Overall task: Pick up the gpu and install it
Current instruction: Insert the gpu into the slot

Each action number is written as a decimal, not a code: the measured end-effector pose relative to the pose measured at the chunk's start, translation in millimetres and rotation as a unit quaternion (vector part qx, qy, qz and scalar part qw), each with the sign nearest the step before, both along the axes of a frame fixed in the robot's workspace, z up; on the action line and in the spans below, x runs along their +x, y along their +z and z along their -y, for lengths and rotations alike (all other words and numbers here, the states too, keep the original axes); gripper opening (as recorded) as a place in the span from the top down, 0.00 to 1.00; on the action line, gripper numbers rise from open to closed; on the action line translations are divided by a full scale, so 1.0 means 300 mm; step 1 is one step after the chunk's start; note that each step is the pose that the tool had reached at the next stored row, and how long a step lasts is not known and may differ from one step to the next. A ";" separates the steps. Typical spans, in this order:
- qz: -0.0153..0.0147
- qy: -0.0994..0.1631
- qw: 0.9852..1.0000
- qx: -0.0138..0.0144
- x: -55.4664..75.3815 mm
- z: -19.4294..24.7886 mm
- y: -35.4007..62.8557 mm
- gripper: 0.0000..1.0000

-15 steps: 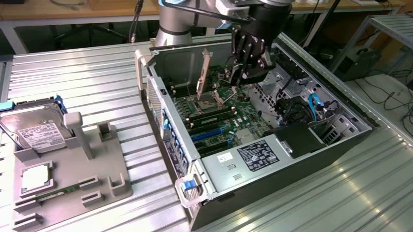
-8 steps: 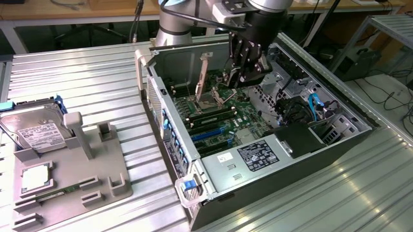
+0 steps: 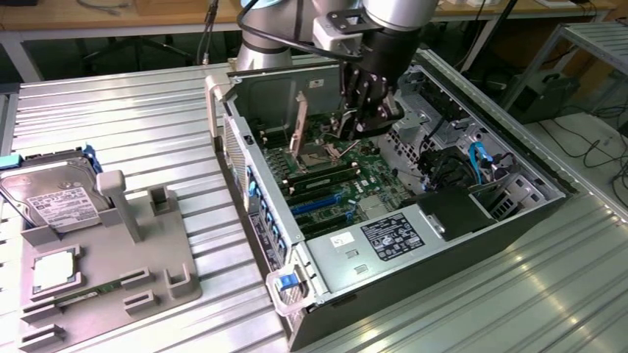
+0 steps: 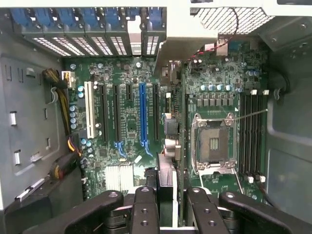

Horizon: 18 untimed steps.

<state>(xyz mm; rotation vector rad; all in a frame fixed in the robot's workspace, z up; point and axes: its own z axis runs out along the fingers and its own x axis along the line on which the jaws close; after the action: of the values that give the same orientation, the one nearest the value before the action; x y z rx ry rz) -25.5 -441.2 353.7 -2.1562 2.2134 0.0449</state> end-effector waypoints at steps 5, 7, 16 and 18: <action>0.000 0.000 1.000 0.001 -0.012 0.009 -0.025 0.72; 0.000 0.000 1.000 0.001 -0.014 0.016 -0.035 0.72; 0.007 -0.002 1.000 0.001 -0.032 0.020 -0.066 0.72; 0.007 -0.004 1.000 0.001 -0.032 0.024 -0.068 0.72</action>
<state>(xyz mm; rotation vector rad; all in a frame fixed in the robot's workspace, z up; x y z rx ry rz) -35.0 -448.5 333.2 -2.1405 2.2126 0.0307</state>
